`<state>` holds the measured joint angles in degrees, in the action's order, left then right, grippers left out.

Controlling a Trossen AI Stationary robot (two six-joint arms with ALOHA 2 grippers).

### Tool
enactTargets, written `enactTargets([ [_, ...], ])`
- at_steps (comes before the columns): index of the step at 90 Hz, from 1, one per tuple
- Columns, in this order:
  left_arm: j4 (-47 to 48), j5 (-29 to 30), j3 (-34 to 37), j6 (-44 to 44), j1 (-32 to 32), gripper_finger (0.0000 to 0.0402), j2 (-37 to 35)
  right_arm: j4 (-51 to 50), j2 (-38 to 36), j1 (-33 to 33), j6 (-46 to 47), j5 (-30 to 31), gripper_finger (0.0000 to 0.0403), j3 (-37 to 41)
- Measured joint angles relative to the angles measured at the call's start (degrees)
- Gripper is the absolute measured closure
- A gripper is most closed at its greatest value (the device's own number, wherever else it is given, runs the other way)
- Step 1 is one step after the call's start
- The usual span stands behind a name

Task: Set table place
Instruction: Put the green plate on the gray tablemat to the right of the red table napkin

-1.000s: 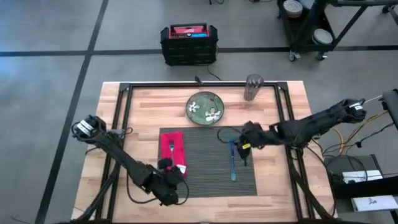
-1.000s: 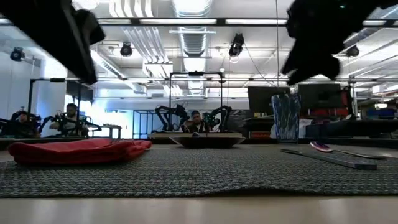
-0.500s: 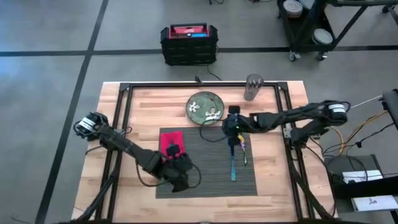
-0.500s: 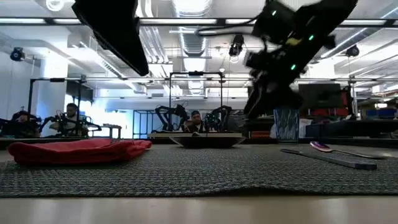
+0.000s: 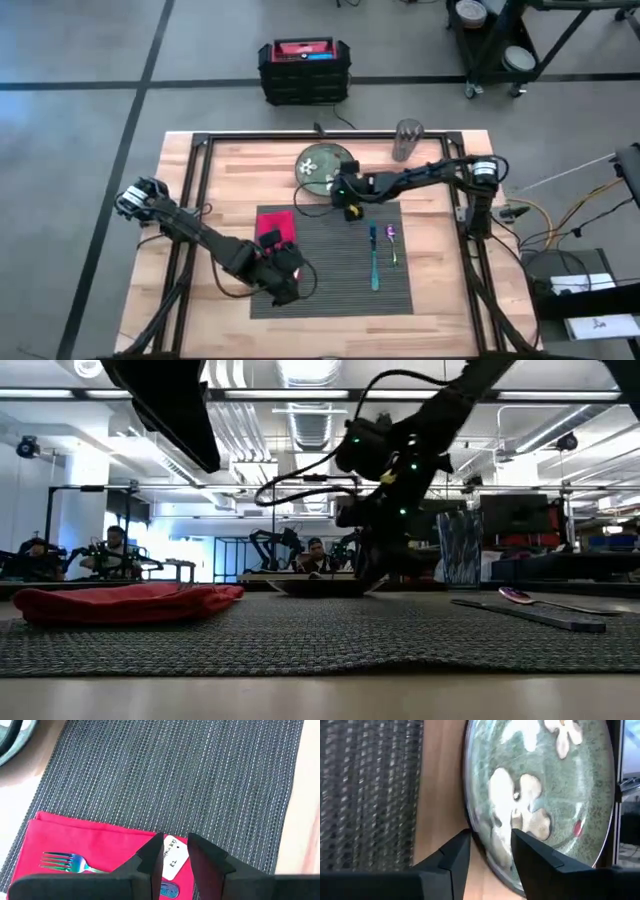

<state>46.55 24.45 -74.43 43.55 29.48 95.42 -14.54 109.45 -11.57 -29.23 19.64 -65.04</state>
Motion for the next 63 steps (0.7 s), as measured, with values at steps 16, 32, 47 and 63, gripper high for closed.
enactTargets([
  [16,0.02,0.0,0.02,-0.11,0.04,0.0326,0.0,-0.46,3.24,-0.18,-2.11,-0.09,0.0297,-3.13],
  [32,-0.1,0.01,0.04,-0.15,0.37,0.0326,0.0,0.28,6.0,-0.31,-4.91,2.88,0.0321,-4.51],
  [47,-0.25,0.0,0.07,-0.69,0.48,0.0326,0.0,0.44,6.75,-0.33,-7.69,5.82,0.0367,-4.51],
  [63,-0.02,0.0,0.09,-0.89,0.51,0.0326,0.02,0.04,5.04,0.17,-7.12,7.78,0.0393,-4.43],
])
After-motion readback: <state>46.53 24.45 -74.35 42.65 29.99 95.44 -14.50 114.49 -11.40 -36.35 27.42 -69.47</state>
